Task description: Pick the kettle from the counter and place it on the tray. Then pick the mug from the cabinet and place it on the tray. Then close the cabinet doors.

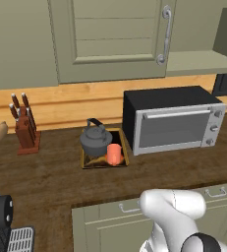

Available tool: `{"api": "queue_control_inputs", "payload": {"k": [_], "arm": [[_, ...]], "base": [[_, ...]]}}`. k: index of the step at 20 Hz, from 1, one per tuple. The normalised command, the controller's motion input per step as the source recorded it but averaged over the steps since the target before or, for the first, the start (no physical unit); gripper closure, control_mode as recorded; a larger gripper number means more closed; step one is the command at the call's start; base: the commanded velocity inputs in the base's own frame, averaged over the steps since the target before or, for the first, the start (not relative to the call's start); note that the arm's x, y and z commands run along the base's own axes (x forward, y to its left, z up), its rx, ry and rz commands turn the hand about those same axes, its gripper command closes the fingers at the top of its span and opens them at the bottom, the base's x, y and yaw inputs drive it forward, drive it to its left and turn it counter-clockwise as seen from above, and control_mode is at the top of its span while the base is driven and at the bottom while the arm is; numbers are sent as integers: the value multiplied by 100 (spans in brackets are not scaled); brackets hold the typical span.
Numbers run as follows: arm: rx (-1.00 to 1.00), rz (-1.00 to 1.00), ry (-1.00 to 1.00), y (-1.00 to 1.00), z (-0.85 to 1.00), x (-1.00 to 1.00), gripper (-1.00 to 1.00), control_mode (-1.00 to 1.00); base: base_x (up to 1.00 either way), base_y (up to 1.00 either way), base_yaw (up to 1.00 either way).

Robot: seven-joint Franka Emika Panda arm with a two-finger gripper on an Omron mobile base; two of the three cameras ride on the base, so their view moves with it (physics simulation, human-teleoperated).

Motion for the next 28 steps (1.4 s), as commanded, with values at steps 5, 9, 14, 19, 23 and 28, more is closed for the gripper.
{"api": "queue_control_inputs", "payload": {"k": [5,9,14,19,23,28], "arm": [[0,-2,0,-59,1,0,-100,-100],[0,-9,6,-53,0,20,-100,-100],[0,-5,10,-44,0,42,-100,-100],[0,0,1,-43,1,34,-100,-100],[0,0,0,-46,-1,24,-100,-100],[0,3,5,-26,0,56,-100,-100]], "base": [[0,0,0],[0,0,0],[0,0,0],[0,0,0],[0,0,0],[0,0,0]]}}
